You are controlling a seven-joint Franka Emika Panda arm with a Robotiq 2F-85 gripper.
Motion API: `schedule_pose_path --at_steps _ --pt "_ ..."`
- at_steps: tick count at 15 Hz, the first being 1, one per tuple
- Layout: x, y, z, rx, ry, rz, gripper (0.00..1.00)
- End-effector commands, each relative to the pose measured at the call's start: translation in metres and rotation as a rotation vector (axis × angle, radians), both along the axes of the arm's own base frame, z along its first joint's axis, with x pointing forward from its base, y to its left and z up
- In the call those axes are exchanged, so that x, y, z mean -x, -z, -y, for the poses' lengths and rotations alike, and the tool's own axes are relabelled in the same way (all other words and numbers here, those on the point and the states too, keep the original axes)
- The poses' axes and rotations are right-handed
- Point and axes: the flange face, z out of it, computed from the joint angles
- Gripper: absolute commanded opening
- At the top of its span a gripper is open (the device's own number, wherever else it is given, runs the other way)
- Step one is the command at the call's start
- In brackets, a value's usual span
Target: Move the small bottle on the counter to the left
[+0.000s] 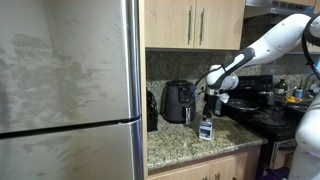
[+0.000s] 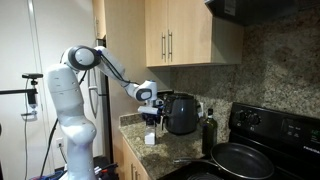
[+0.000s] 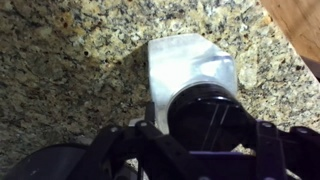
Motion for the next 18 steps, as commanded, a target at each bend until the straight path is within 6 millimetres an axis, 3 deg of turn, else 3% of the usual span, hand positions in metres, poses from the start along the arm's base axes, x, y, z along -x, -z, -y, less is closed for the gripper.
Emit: schedule_pose_path --at_steps 1,2,4,6,7,8,13,14,15,18 --pt "0.003 -0.010 -0.002 0.028 -0.003 0.005 0.44" --pt "0.003 -0.009 -0.003 0.034 -0.002 0.004 0.37" --pt "0.004 -0.010 -0.007 0.045 -0.018 -0.008 0.37" --pt "0.006 -0.027 -0.022 0.050 -0.069 0.013 0.37" --pt "0.009 -0.048 -0.041 0.038 -0.123 0.044 0.37" --pt "0.008 -0.050 -0.055 0.046 -0.180 0.067 0.37" --pt "0.014 -0.130 -0.156 0.025 -0.427 0.199 0.37" --pt "0.013 -0.100 -0.137 0.040 -0.337 0.174 0.37" --pt "0.016 -0.111 -0.150 0.032 -0.352 0.187 0.62" --pt "0.015 -0.100 -0.145 0.036 -0.336 0.163 0.62"
